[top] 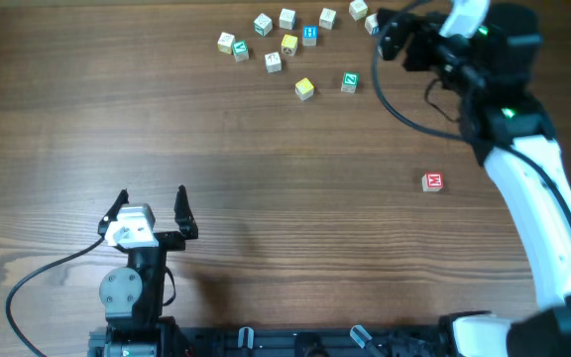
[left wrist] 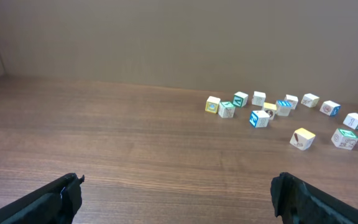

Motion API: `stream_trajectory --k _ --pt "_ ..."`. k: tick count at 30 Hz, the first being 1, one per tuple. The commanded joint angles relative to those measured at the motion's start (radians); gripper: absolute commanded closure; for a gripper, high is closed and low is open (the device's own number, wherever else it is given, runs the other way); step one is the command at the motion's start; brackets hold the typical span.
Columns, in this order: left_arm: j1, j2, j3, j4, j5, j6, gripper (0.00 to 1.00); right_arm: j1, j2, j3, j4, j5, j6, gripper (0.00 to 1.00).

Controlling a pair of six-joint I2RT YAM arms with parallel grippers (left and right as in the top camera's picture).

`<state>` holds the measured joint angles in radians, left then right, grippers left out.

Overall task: Form a tower
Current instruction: 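Reach the right gripper back to the cluster and grasp the yellow M block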

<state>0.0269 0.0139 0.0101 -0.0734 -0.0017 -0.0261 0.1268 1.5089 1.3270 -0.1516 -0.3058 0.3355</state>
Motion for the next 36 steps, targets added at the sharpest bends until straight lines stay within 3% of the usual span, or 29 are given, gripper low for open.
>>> stream_trajectory --k 1,5,12,18,28,30,31,32,36 --pt "-0.003 -0.007 -0.005 -0.002 0.009 0.019 0.0 0.075 0.154 0.179 -0.056 0.085 -0.017 0.0" --pt "-0.003 -0.007 -0.005 -0.002 0.009 0.019 0.0 0.187 0.399 0.401 -0.123 0.277 0.069 0.0" --pt "-0.003 -0.007 -0.005 -0.002 0.008 0.019 0.0 0.305 0.828 0.642 -0.07 0.38 0.246 0.06" --pt "-0.003 -0.007 -0.005 -0.002 0.009 0.019 0.0 0.308 0.975 0.642 0.086 0.369 0.402 0.08" --pt "-0.003 -0.007 -0.004 -0.002 0.009 0.019 0.0 0.309 1.124 0.642 0.212 0.465 0.398 0.18" --pt "-0.003 -0.007 -0.005 -0.002 0.008 0.019 0.0 0.309 1.133 0.642 0.197 0.519 0.305 0.29" --pt "-0.003 -0.007 -0.005 -0.002 0.009 0.019 0.0 0.309 1.134 0.642 0.192 0.524 0.259 0.43" --pt "-0.003 -0.007 -0.005 -0.002 0.009 0.019 0.0 0.309 1.134 0.642 0.192 0.531 0.229 0.5" --pt "-0.003 -0.007 -0.004 -0.002 0.009 0.019 0.0 0.308 1.127 0.645 0.16 0.591 0.132 0.55"
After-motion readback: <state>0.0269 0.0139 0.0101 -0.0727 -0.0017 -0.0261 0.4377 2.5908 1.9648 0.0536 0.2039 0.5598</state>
